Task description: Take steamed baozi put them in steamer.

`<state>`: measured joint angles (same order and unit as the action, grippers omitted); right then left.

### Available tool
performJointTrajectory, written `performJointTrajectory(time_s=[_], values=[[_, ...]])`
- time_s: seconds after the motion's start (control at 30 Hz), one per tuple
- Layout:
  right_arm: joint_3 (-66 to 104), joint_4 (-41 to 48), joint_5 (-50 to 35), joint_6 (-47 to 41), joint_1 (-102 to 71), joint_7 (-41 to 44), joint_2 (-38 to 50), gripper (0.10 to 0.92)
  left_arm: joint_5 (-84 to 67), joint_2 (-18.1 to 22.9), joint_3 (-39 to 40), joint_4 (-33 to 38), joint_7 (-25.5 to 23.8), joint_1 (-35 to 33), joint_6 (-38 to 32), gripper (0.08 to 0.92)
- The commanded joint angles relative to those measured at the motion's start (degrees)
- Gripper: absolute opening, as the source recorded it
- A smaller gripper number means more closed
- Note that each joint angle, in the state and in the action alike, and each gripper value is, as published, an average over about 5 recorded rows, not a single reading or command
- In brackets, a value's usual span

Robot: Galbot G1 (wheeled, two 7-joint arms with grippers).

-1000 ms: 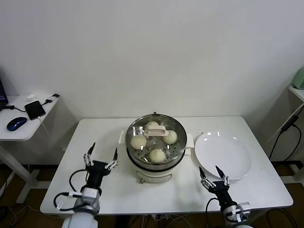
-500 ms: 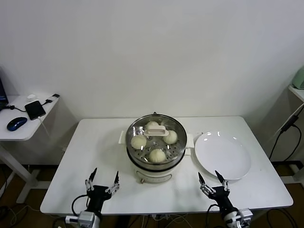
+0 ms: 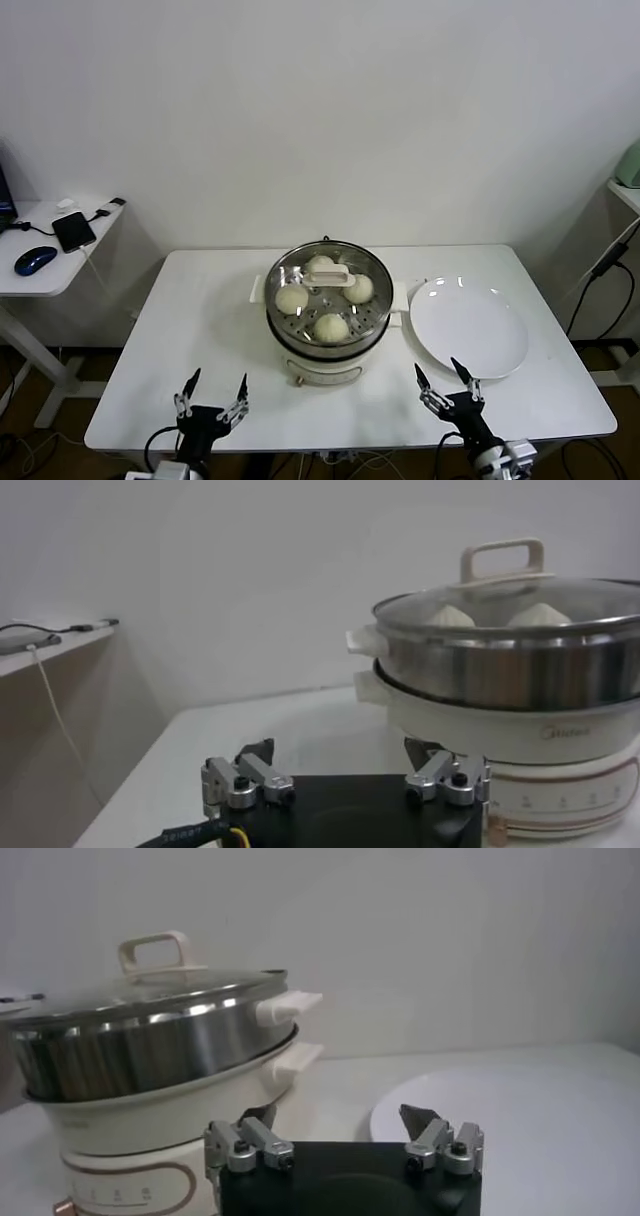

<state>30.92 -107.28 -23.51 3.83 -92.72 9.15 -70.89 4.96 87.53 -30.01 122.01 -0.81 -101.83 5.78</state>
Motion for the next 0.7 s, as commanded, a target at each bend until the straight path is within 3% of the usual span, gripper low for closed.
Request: performJointTrajectory(time_s=[0.03, 0.7], values=[[0.72, -2.31, 0.53, -0.86, -0.78, 0.07, 0.12, 0.823, -0.92, 0.04, -0.87, 3.03, -0.91, -1.98, 0.97, 0.823], [1.63, -0.66, 2.49, -0.77, 0.52, 0.26, 0.57, 0.823, -1.49, 0.4, -0.7, 4.06, -1.38, -2.5, 0.71, 0.823]])
